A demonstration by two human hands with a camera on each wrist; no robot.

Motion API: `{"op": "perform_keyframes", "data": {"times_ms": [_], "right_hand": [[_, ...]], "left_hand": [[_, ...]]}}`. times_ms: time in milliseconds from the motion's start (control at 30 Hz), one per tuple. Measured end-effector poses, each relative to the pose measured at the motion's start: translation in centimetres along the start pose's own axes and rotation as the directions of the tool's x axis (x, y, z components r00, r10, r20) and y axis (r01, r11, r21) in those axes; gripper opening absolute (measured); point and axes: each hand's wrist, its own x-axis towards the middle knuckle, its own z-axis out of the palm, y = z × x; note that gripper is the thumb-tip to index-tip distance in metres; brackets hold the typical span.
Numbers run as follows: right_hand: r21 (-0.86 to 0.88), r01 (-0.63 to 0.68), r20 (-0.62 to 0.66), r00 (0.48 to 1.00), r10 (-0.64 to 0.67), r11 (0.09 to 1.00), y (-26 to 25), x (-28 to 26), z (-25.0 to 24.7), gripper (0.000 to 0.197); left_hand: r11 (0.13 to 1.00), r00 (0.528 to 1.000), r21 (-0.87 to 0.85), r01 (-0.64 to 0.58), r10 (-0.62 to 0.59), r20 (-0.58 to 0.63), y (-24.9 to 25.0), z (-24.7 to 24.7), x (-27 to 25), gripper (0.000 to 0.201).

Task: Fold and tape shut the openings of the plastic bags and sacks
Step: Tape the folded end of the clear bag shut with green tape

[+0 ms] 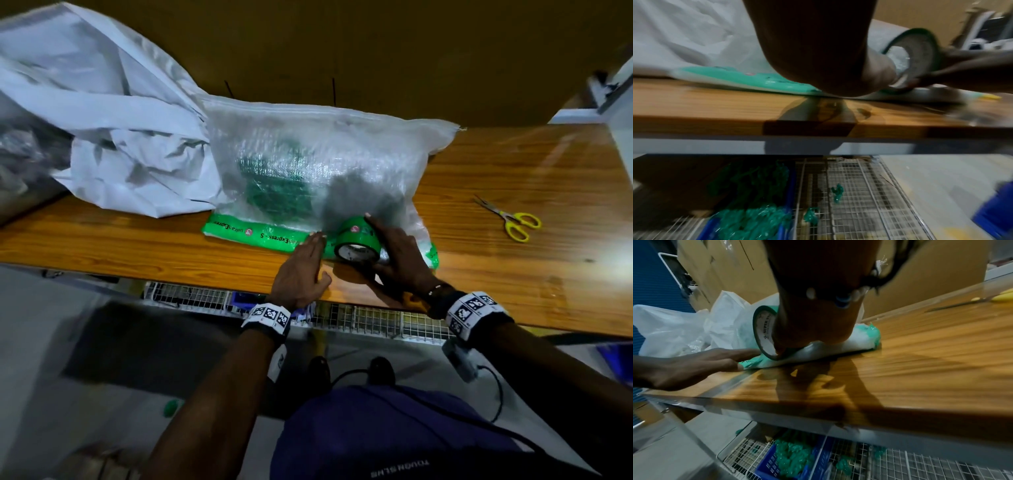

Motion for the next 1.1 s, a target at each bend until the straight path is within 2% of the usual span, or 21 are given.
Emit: {"op": "perform_keyframes", "data": {"times_ms": [67,167,300,400,467,533,600,733,833,933,1000,1100], "right_hand": [[-0.028,0.005,0.028,1.0,-0.004,1.0,0.1,0.1,-0.2,0.102],[-0.061,0.06,0.145,0.988,-0.051,0.996,-0.3,0.9,-1.5,0.095],[-0.2,0.159,0.352,0.932,-0.081,0.967,-0.2,2.2,-6.1,0.091],[-0.307,0.211,0.421,0.905,-0.067,0.928,-0.1,2.7,-8.9,0.096],[-0.255,0.192,0.391,0.917,-0.081,0.948,0.3,2.2,-8.7,0.097],[-0.013,0.079,0.303,0.95,-0.071,0.997,1.2,0.9,-7.3,0.102],[0.2,-0.042,0.218,0.976,-0.002,0.979,1.9,-0.8,-5.3,0.105],[0.33,-0.152,0.039,0.988,0.148,0.932,1.4,-2.1,-1.9,0.101],[0.358,-0.147,-0.024,0.986,0.166,0.922,0.7,-2.0,-0.9,0.099],[0.259,-0.08,0.019,0.997,0.078,0.962,1.1,-2.0,-1.3,0.094],[0.081,0.001,0.12,0.993,-0.011,0.997,1.6,-1.8,-3.1,0.093],[-0.161,0.103,0.247,0.967,-0.061,0.982,2.2,-1.4,-6.9,0.092]], "left_hand": [[0.999,0.999,-0.04,-0.035,0.036,0.024,1.2,1.0,0.1,0.088],[0.999,0.998,-0.042,-0.004,0.007,0.063,1.3,1.8,-0.2,0.09],[0.999,0.996,-0.019,-0.044,0.046,0.081,0.8,1.6,-0.1,0.091],[0.999,0.996,-0.007,-0.049,0.049,0.077,0.8,1.5,-0.1,0.09],[1.0,0.999,-0.006,-0.026,0.026,0.043,1.3,1.5,0.0,0.087],[1.0,1.0,-0.02,0.019,-0.019,-0.023,2.3,1.6,0.3,0.083],[0.997,0.995,-0.053,0.063,-0.066,-0.07,3.2,1.9,0.6,0.082],[0.995,0.995,-0.052,0.089,-0.091,-0.046,3.0,2.5,0.7,0.084],[0.995,0.996,0.03,0.093,-0.094,0.003,2.2,2.6,0.8,0.087],[0.99,0.993,0.086,0.11,-0.113,0.033,2.1,2.9,1.1,0.09],[0.987,0.993,0.123,0.107,-0.112,0.035,2.0,2.9,1.0,0.091],[0.984,0.994,0.148,0.096,-0.103,0.042,1.9,3.0,0.8,0.091]]}}
